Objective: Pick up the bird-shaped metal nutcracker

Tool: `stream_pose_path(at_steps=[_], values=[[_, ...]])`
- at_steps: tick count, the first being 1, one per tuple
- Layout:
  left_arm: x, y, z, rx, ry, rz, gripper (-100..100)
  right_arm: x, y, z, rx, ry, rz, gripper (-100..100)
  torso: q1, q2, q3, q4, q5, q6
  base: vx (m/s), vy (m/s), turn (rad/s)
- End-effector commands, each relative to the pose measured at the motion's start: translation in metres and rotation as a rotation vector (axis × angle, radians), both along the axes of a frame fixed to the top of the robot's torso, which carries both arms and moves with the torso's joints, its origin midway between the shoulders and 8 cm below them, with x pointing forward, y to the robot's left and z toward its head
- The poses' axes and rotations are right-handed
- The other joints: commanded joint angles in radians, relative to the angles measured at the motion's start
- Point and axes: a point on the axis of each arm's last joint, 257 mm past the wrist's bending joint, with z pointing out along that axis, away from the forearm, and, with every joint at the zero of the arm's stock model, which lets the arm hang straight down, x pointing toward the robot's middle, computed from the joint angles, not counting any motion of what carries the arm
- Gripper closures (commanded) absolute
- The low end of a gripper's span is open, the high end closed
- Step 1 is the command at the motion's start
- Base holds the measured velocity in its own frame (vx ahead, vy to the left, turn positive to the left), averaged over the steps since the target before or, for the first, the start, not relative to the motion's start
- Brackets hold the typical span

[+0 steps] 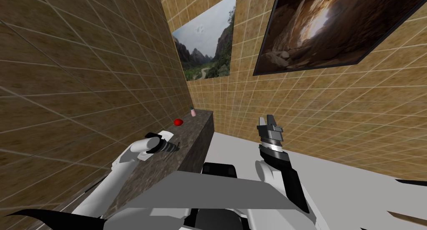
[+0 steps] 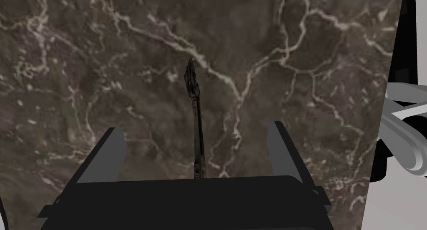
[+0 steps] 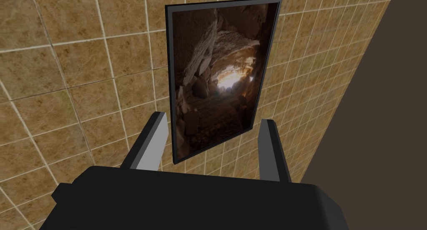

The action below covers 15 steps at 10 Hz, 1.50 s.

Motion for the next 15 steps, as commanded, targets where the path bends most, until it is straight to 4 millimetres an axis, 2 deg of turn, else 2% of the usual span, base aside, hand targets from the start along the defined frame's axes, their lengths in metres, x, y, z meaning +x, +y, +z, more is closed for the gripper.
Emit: stream_pose_path(at_steps=[1, 2, 3, 5, 6, 7, 11, 12, 13, 14, 15], values=[[0.0, 0.0, 0.0, 0.0, 0.0, 0.0, -100, 0.0, 0.0, 0.0, 0.0, 0.0, 0.0, 0, 0.0, 0.0, 0.0, 0.0, 0.0, 0.0, -0.026, 0.013, 0.005], [-0.001, 0.0, -0.001, -0.003, 0.006, 0.002, 0, 0.0, 0.0, 0.0, 0.0, 0.0, 0.0, 0, -0.001, -0.002, -0.001, 0.0, 0.0, 0.0, 0.0, 0.0, 0.0], [-0.001, 0.002, -0.01, -0.003, 0.006, 0.005, -100, 0.0, 0.0, 0.0, 0.0, 0.0, 0.0, 0, -0.002, -0.003, -0.002, -0.001, 0.0, 0.0, 0.01, -0.004, -0.016], [-0.001, 0.003, -0.023, -0.003, 0.008, 0.007, -100, 0.0, 0.0, 0.0, 0.0, 0.0, 0.0, 0, -0.003, -0.005, -0.003, -0.001, -0.001, 0.0, 0.021, -0.013, -0.017], [-0.001, 0.003, -0.018, -0.004, 0.009, 0.008, -100, 0.0, 0.0, 0.0, 0.0, 0.0, 0.0, 0, -0.003, -0.006, -0.003, -0.001, -0.001, 0.0, 0.01, -0.006, -0.002], [0.0, 0.003, -0.019, -0.003, 0.007, 0.007, 100, 0.0, 0.0, 0.0, 0.0, 0.0, 0.0, 0, -0.003, -0.005, -0.003, -0.001, -0.001, 0.0, 0.0, 0.0, 0.0], [0.0, 0.003, -0.019, -0.004, 0.007, 0.007, 100, 0.0, 0.0, 0.0, 0.0, 0.0, 0.0, 0, -0.001, -0.005, -0.003, -0.001, 0.0, 0.001, 0.0, 0.0, 0.0], [0.0, 0.003, -0.019, -0.004, 0.007, 0.007, 0, 0.0, 0.0, 0.0, 0.0, 0.0, 0.0, 0, -0.001, -0.005, -0.003, -0.001, 0.0, 0.001, 0.0, 0.0, 0.0], [-0.001, 0.002, -0.01, -0.003, 0.006, 0.005, 100, 0.0, 0.0, 0.0, 0.0, 0.0, 0.0, 0, -0.001, -0.005, -0.003, -0.001, 0.0, 0.001, -0.012, 0.006, 0.017], [-0.001, 0.001, -0.005, -0.003, 0.006, 0.004, 100, 0.0, 0.0, 0.0, 0.0, 0.0, 0.0, 0, -0.001, -0.004, -0.003, -0.001, 0.0, 0.0, -0.019, 0.015, 0.017], [0.0, 0.0, -0.009, -0.002, 0.004, 0.003, 100, 0.0, 0.0, 0.0, 0.0, 0.0, 0.0, 0, -0.001, -0.004, -0.002, -0.001, 0.0, 0.0, -0.008, 0.008, 0.001]])
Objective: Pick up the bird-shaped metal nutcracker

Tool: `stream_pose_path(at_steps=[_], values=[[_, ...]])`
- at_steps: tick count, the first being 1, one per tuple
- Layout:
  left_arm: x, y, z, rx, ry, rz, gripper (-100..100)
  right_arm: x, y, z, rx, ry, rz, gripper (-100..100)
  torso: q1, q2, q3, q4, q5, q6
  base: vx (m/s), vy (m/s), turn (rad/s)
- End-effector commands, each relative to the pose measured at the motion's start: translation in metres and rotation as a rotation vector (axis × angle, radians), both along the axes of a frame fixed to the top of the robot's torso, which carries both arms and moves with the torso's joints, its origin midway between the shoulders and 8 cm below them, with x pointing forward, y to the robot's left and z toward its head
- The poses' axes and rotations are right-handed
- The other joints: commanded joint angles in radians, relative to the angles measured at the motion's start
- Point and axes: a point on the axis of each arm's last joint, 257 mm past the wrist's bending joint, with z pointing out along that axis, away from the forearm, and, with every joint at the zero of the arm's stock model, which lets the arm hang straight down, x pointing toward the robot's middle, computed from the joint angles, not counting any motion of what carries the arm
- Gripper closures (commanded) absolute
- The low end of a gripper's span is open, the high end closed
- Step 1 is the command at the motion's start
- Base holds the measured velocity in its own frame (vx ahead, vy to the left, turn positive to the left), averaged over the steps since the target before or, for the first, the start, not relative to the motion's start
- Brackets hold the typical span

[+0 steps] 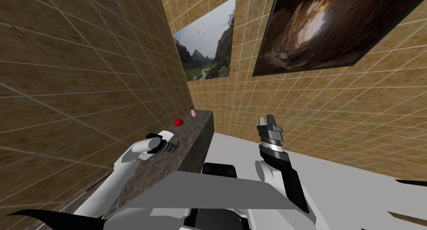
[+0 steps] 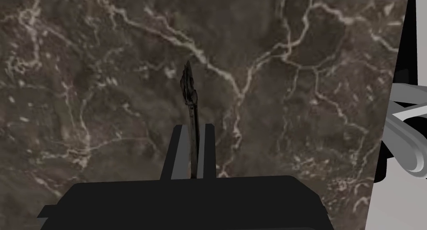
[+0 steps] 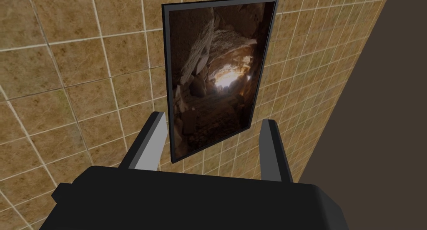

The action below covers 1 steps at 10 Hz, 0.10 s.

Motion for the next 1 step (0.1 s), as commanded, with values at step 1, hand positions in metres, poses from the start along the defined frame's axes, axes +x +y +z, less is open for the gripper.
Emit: stream_pose_path(at_steps=[1], values=[[0.0, 0.0, 0.0, 0.0, 0.0, 0.0, 0, 0.0, 0.0, 0.0, 0.0, 0.0, 0.0, 0, 0.0, 0.0, 0.0, 0.0, 0.0, 0.0, 0.0, 0.0, 0.0]])
